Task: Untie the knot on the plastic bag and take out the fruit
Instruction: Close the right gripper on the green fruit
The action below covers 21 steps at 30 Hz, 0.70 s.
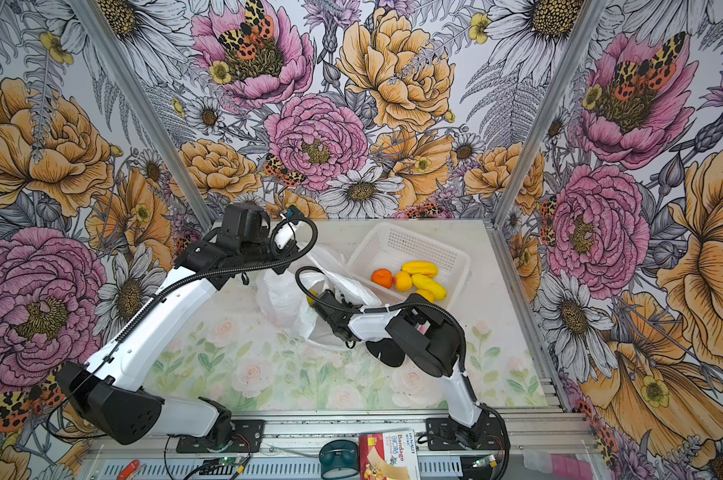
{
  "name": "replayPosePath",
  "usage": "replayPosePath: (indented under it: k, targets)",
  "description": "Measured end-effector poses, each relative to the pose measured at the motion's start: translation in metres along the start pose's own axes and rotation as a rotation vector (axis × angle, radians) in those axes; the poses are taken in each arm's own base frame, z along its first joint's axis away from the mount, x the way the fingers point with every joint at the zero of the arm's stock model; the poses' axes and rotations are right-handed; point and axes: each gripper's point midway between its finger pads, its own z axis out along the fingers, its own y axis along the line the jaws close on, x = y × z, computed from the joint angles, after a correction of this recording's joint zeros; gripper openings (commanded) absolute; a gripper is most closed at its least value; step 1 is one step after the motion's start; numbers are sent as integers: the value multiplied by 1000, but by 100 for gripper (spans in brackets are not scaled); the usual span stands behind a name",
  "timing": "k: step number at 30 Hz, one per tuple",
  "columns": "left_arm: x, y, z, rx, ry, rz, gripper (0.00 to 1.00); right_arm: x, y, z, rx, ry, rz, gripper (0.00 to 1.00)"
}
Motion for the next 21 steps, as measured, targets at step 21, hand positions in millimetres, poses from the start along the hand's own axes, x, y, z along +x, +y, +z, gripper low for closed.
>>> replayPosePath:
  k: [21]
  targets:
    - [0,0,0,-1,0,-1,0,-35,36,-85,-377,-94,74,23]
